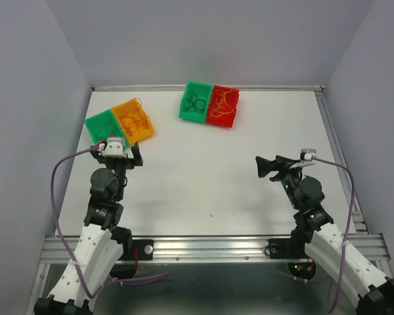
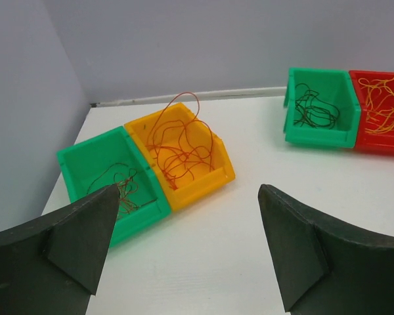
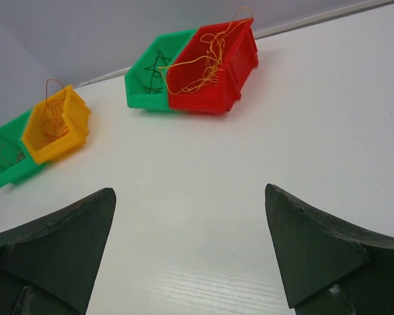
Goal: Untangle the cables
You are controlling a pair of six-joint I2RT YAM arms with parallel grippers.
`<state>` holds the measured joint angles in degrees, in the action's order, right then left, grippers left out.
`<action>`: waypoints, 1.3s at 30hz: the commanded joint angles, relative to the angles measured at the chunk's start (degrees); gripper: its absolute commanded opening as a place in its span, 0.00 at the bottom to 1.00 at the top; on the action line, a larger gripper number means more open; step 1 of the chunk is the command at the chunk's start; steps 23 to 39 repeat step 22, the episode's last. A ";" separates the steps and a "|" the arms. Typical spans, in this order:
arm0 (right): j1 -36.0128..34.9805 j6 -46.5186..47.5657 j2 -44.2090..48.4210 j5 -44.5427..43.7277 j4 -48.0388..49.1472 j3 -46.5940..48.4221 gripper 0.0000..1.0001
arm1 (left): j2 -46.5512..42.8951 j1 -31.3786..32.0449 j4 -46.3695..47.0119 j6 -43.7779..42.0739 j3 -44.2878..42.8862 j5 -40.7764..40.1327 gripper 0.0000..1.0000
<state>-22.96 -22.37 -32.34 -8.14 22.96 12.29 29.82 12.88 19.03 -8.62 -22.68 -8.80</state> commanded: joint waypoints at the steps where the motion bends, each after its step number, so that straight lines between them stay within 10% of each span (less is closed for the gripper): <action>1: -0.42 -3.38 5.34 -3.45 -1.78 -5.08 1.00 | -1.25 -0.40 3.74 2.03 2.02 -5.10 0.99; 12: -0.51 -5.84 9.31 -3.55 -2.92 -8.25 1.00 | -13.21 -0.40 6.29 2.38 8.96 1.60 0.99; 39: -0.42 -6.11 9.31 -4.60 -2.04 -8.43 1.00 | -10.49 -0.40 6.02 2.56 8.00 1.24 0.99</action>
